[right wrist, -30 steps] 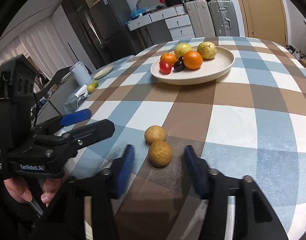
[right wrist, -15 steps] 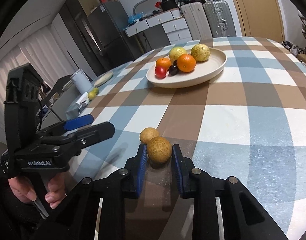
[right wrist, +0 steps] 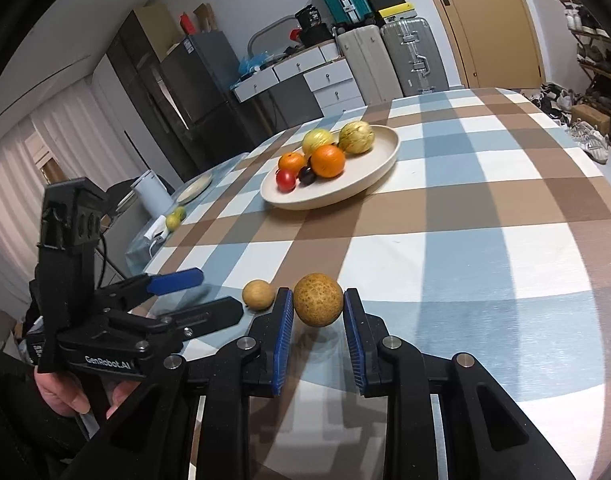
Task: Organize fruits
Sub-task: 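Grasp a brown round fruit with the right tool while the left tool grasps the other, then carry both brown fruits onto the white plate and open both tools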
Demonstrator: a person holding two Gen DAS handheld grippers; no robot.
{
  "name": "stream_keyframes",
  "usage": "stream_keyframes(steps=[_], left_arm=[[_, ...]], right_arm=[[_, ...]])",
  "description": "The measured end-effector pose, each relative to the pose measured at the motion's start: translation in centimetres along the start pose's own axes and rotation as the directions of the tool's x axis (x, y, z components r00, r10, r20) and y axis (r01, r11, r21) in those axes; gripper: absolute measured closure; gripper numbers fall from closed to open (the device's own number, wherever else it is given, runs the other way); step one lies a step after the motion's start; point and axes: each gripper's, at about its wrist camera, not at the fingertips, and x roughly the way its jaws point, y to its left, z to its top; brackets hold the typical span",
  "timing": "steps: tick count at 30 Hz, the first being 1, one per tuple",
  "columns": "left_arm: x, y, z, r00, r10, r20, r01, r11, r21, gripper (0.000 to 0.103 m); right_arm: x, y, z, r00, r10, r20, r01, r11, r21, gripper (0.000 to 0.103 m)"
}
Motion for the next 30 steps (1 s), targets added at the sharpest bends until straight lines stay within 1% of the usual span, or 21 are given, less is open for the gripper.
stream_keyframes(steps=[3, 4, 5, 6, 7, 8, 9, 10, 11, 12, 13, 16, 22, 26, 30], left_arm=[[0.5, -0.6, 0.3, 1.0, -0.016, -0.014, 0.017, 1.0, 0.016, 0.011], [0.6, -0.8, 0.4, 1.0, -0.019, -0.016, 0.02, 1.0, 0.021, 0.016], [0.8, -0.9, 0.5, 1.0, -0.021, -0.02, 0.022, 0.999, 0.025, 0.019], [0.9, -1.0, 0.6, 0.999, -0.026, -0.028, 0.027, 0.999, 0.027, 0.026], [1.1, -1.0, 0.7, 0.999, -0.035, -0.039, 0.036, 0.999, 0.025, 0.037], [1.3, -1.0, 0.8, 0.998, -0.042, -0.055, 0.043, 0.999, 0.019, 0.043], [1.4, -1.0, 0.9, 0.996, -0.055, -0.068, 0.056, 0.998, 0.016, 0.051], [1.5, -1.0, 0.9, 0.995, -0.068, -0.074, 0.07, 0.997, 0.019, 0.059], [1.5, -1.1, 0.8, 0.994, -0.074, -0.076, 0.076, 0.997, 0.023, 0.063], [1.5, -1.1, 0.8, 0.994, -0.076, -0.077, 0.079, 0.996, 0.028, 0.074], [1.5, -1.1, 0.7, 0.993, -0.082, -0.082, 0.084, 0.996, 0.029, 0.081], [1.6, -0.7, 0.7, 0.991, -0.104, -0.087, 0.105, 0.994, 0.01, 0.081], [1.3, -0.4, 0.7, 0.99, -0.117, -0.074, 0.118, 0.993, 0.004, 0.081], [0.6, 0.0, 1.1, 0.991, -0.124, -0.048, 0.124, 0.992, -0.001, 0.081], [0.0, 1.0, 2.1, 0.992, -0.122, -0.015, 0.122, 0.992, -0.014, 0.081]], right_arm=[[-0.8, -0.7, 0.1, 1.0, 0.005, 0.015, -0.005, 1.0, 0.011, 0.077], [-1.0, -0.9, 0.1, 1.0, 0.006, 0.02, -0.006, 1.0, 0.013, 0.077], [-1.3, -1.0, 0.1, 1.0, 0.002, 0.026, -0.003, 1.0, 0.013, 0.077], [-1.5, -1.1, 0.1, 1.0, 0.001, 0.029, -0.001, 1.0, 0.013, 0.077], [-1.7, -1.2, 0.1, 0.999, 0.0, 0.032, 0.0, 1.0, 0.014, 0.077], [-1.8, -1.4, 0.1, 0.999, -0.002, 0.036, 0.002, 1.0, 0.015, 0.077], [-1.9, -1.5, 0.1, 0.999, -0.004, 0.037, 0.003, 1.0, 0.017, 0.077], [-1.9, -1.6, 0.1, 0.999, -0.004, 0.037, 0.003, 1.0, 0.021, 0.077], [-1.9, -1.8, 0.1, 0.999, -0.005, 0.037, 0.004, 1.0, 0.027, 0.077], [-2.0, -1.9, 0.2, 0.999, -0.003, 0.036, 0.002, 0.999, 0.033, 0.077], [-2.0, -2.0, 0.3, 0.999, 0.001, 0.035, -0.002, 0.999, 0.035, 0.077], [-2.0, -2.0, 0.5, 0.999, -0.001, 0.041, 0.0, 1.0, 0.03, 0.077], [-1.7, -1.3, 0.7, 0.999, -0.001, 0.036, 0.001, 1.0, 0.001, 0.077], [-1.4, -1.0, 0.8, 1.0, 0.0, 0.029, 0.0, 1.0, -0.009, 0.077], [-0.7, -1.0, 1.3, 1.0, 0.003, 0.017, -0.003, 1.0, -0.01, 0.077]])
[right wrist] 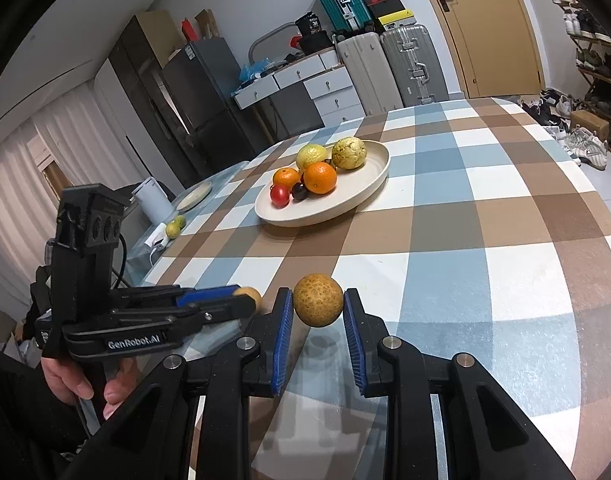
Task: Organize fruits
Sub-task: 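Carry both brown fruits onto the white plate and open both tools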
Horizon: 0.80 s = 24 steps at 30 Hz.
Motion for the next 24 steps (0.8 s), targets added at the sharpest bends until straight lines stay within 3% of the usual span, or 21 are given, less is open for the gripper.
stream_keyframes(steps=[12, 24], left_arm=[[0.0, 4.1, 6.8, 0.995, 0.029, 0.093, -0.027, 0.999, -0.022, 0.081], [4.5, 7.7, 10.9, 0.997, 0.026, 0.07, -0.022, 0.998, -0.057, 0.081]], right_arm=[[3.4, -0.3, 5.1, 1.0, 0.029, 0.003, -0.029, 0.999, -0.031, 0.077], [10.7, -0.7, 11.3, 0.991, 0.089, -0.098, -0.093, 0.995, -0.037, 0.077]])
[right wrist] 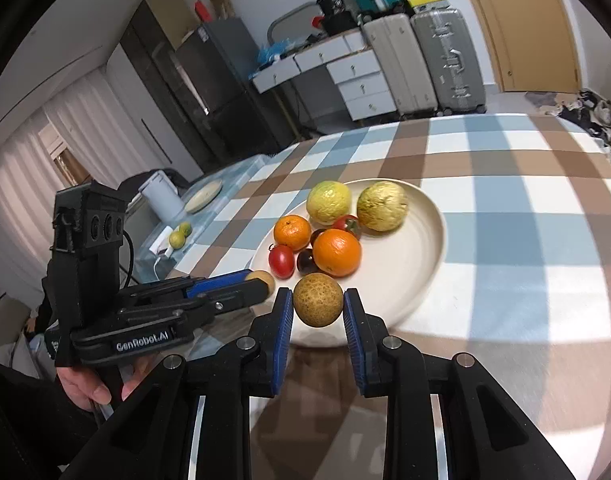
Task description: Organize fruits
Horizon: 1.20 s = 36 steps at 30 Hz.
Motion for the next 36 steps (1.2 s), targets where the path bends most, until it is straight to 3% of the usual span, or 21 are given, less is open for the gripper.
stream_keyframes(steps=[7, 21, 24, 27, 36], left_arm=[[1.6, 0.8, 0.3, 1.0, -0.01, -0.018, 0.01, 1.0, -0.01, 0.081], [2.5, 1.5, 0.0, 1.0, -0.003, -0.029, 0.002, 1.0, -0.015, 0.081], [2.4, 1.6, 0.0, 1.0, 0.001, -0.024, -0.002, 1.0, -0.024, 0.081], [2.2, 1.8, 0.1, 1.0, 0.006, -0.022, -0.007, 0.999, -0.033, 0.081], [-0.4, 0.8, -0.1, 0.999, 0.039, 0.016, -0.039, 0.999, -0.014, 0.079]], right_arm=[[3.9, -0.7, 1.6, 0.995, 0.044, -0.087, -0.041, 0.999, 0.034, 0.077], [6.1, 0.0, 2.0, 0.992, 0.042, -0.123, -0.037, 0.998, 0.042, 0.077], [6.2, 0.1, 2.1, 0.992, 0.038, -0.12, -0.034, 0.999, 0.037, 0.075], [5.8, 0.2, 2.3, 0.994, 0.039, -0.1, -0.036, 0.999, 0.036, 0.063], [2.5, 0.5, 2.5, 1.0, 0.028, -0.01, -0.028, 0.999, 0.031, 0.056]])
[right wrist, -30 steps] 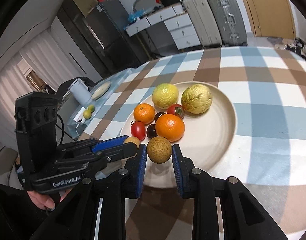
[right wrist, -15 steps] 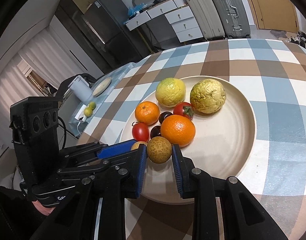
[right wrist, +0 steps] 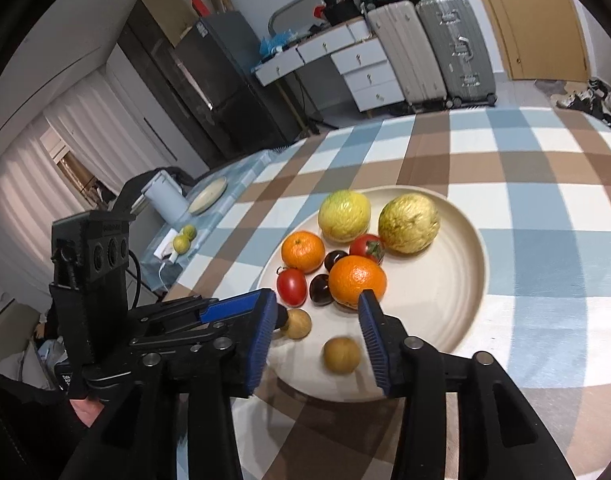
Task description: Organize fruits
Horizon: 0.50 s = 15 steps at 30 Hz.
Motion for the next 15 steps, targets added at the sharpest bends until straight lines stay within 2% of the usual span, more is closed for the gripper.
stream_keyframes(steps=[6, 8, 9, 10, 12, 13, 15], left_arm=[[-3.2, -1.4, -0.2, 0.998, 0.027, 0.062, -0.028, 1.0, 0.011, 0.06], [-4.4, -2.0, -0.2, 0.996, 0.039, 0.085, -0.041, 0.999, 0.014, 0.051], [-5.2, -2.3, -0.2, 0.994, 0.049, 0.1, -0.051, 0.999, 0.016, 0.043], [-5.9, -2.6, -0.3, 0.991, 0.06, 0.119, -0.063, 0.998, 0.019, 0.036], [-7.5, -3.2, -0.4, 0.982, 0.092, 0.165, -0.097, 0.995, 0.026, 0.026], [-8.2, -3.4, -0.4, 0.978, 0.102, 0.183, -0.109, 0.994, 0.029, 0.021], [-9.8, -4.1, -0.6, 0.968, 0.116, 0.221, -0.126, 0.991, 0.034, 0.02]], right_arm=[[-3.1, 0.8, -0.3, 0.998, -0.012, 0.063, 0.012, 1.0, -0.002, 0.052], [-4.2, 1.3, -0.5, 0.996, -0.022, 0.09, 0.023, 1.0, -0.008, 0.045], [-5.0, 1.5, -0.6, 0.994, -0.031, 0.109, 0.032, 0.999, -0.009, 0.035], [-5.8, 1.7, -0.8, 0.99, -0.035, 0.133, 0.037, 0.999, -0.01, 0.03], [-7.3, 2.2, -1.2, 0.984, -0.034, 0.176, 0.038, 0.999, -0.016, 0.027], [-7.9, 2.5, -1.3, 0.981, -0.038, 0.193, 0.042, 0.999, -0.018, 0.023], [-9.3, 3.0, -1.6, 0.972, -0.052, 0.231, 0.059, 0.998, -0.02, 0.016]])
